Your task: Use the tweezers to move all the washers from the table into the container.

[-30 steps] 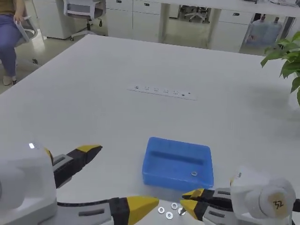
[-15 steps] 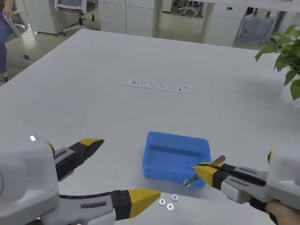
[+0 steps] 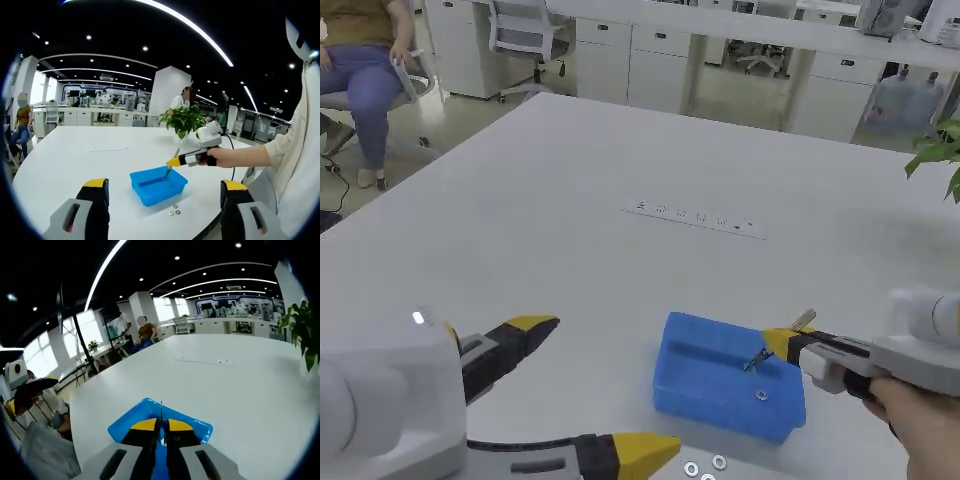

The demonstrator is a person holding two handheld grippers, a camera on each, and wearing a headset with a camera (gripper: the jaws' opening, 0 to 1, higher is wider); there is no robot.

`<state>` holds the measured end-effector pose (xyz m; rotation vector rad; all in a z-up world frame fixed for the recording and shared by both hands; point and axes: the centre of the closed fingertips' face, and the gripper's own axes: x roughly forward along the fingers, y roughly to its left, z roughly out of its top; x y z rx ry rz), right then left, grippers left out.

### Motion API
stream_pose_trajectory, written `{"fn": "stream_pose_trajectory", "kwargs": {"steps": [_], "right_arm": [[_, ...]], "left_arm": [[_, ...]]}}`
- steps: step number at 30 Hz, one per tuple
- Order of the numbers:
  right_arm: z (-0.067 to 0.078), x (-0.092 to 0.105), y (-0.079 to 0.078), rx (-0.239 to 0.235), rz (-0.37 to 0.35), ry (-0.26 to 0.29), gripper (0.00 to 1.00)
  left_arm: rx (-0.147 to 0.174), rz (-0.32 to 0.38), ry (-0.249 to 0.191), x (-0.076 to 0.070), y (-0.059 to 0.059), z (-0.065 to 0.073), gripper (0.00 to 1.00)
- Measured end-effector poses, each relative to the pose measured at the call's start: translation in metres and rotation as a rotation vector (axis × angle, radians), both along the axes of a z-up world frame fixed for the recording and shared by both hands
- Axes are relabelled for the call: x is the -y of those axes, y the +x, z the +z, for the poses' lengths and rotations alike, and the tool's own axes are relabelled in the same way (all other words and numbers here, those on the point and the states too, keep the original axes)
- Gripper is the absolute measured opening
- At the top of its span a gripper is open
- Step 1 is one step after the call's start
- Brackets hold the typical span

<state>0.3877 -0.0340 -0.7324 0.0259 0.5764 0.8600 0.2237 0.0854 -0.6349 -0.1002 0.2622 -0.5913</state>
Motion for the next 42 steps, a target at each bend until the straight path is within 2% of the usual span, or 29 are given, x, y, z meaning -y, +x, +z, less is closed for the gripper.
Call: {"fn": "stream_pose_trajectory", "kwargs": {"steps": [2, 6, 10, 18, 22, 24, 25, 27, 30, 32, 34, 37, 39, 42], "right_arm": [[-0.008, -0.005, -0.002, -0.015, 0.026, -0.033, 0.02], [-0.021, -0.01, -0.01, -0.016, 0.078, -0.112, 0.02], [-0.028, -0.01, -0.011, -0.014, 0.095, -0.128, 0.02], [-0.032, -0.006, -0.004, -0.008, 0.108, -0.142, 0.02], [-0.023, -0.009, -0.007, 0.013, 0.135, -0.108, 0.03], [-0.009, -0.017, -0.013, 0.02, 0.146, -0.034, 0.03], [0.0, -0.021, -0.018, 0.02, 0.153, 0.008, 0.02], [0.015, -0.026, -0.029, 0.03, 0.168, 0.057, 0.02], [0.029, -0.031, -0.045, 0.05, 0.212, 0.095, 0.02], [0.037, -0.037, -0.063, 0.033, 0.253, 0.133, 0.02], [0.037, -0.039, -0.077, 0.025, 0.286, 0.13, 0.02], [0.023, -0.039, -0.091, 0.002, 0.333, 0.083, 0.02], [0.013, -0.036, -0.094, -0.018, 0.338, 0.062, 0.02], [0.0, -0.03, -0.092, -0.069, 0.289, 0.069, 0.02]], "left_arm": [[-0.005, 0.006, -0.004, -0.001, 0.0, -0.001, 0.94], [-0.006, 0.006, -0.002, -0.001, 0.0, -0.003, 0.94], [-0.007, 0.011, -0.006, 0.0, 0.0, -0.003, 0.94], [-0.008, 0.002, -0.001, 0.004, 0.001, -0.003, 0.94], [-0.008, 0.006, -0.008, 0.003, 0.002, -0.003, 0.94], [-0.011, 0.008, -0.005, 0.002, 0.001, -0.004, 0.94], [-0.013, 0.009, -0.005, 0.001, 0.001, -0.005, 0.94], [-0.016, 0.01, -0.006, 0.001, 0.001, -0.006, 0.94], [-0.021, 0.01, -0.006, 0.001, 0.001, -0.007, 0.94], [-0.023, 0.007, -0.008, 0.002, 0.002, -0.008, 0.94], [-0.021, 0.001, -0.01, 0.004, 0.002, -0.007, 0.94], [-0.021, -0.006, -0.007, 0.006, 0.003, -0.008, 0.94], [-0.022, -0.011, -0.011, 0.008, 0.003, -0.008, 0.94], [-0.023, -0.019, -0.009, 0.01, 0.002, -0.008, 0.94]]}}
